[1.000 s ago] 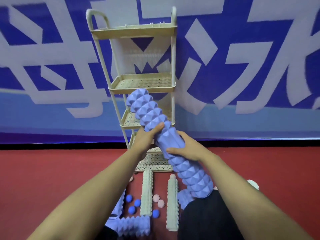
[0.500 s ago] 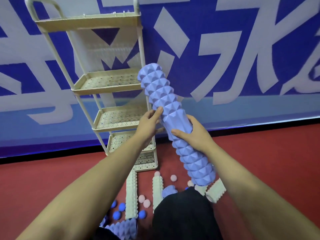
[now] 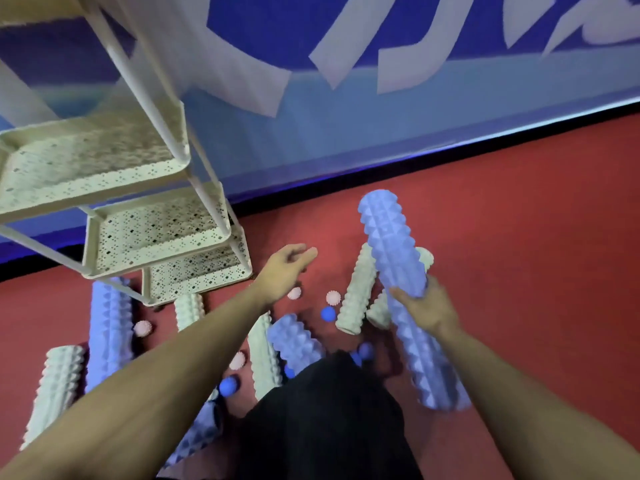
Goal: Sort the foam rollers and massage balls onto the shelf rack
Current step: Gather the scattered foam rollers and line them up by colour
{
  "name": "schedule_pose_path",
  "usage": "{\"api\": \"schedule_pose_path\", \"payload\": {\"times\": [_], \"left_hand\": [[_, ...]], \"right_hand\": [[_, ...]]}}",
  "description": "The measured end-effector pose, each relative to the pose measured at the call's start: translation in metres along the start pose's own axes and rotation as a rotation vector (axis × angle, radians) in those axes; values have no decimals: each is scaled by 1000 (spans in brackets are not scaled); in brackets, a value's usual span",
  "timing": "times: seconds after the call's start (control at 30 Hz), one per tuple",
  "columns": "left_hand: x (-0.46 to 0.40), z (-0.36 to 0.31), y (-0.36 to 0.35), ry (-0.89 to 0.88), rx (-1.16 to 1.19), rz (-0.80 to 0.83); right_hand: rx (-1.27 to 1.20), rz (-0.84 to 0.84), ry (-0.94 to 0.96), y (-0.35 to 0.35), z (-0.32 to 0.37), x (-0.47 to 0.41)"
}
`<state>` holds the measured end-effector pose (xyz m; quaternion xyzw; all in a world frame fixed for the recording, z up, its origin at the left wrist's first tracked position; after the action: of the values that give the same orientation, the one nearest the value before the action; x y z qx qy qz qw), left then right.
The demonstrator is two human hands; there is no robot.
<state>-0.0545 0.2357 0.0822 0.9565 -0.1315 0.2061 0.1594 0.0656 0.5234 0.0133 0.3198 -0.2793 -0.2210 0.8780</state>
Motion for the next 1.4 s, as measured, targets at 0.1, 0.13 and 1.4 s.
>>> {"api": "schedule_pose_path", "payload": {"times": [0.1,0.13,1.4], "left_hand": [[-27,35,-19,9,-164,17],[-35,47,-25,18,-215,40],[-73,226,-49,509,-121,-244]], "right_hand": [[-1,-38,-144,-20,-37,-11],[12,-57,-195,-26,-45,-13],[-157,-11,-376,-132,-152,-47]]}}
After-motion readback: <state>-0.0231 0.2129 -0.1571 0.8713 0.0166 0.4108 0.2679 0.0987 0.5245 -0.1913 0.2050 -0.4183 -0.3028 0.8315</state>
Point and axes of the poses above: each hand's wrist, its own x-axis away from the middle knuckle, its own y-axis out of the back of the hand, z = x × y, the point moved 1 cm from there along -x, towards the middle knuckle, and after that the axes turned 5 degrees about -z, right-handed, at the moved point
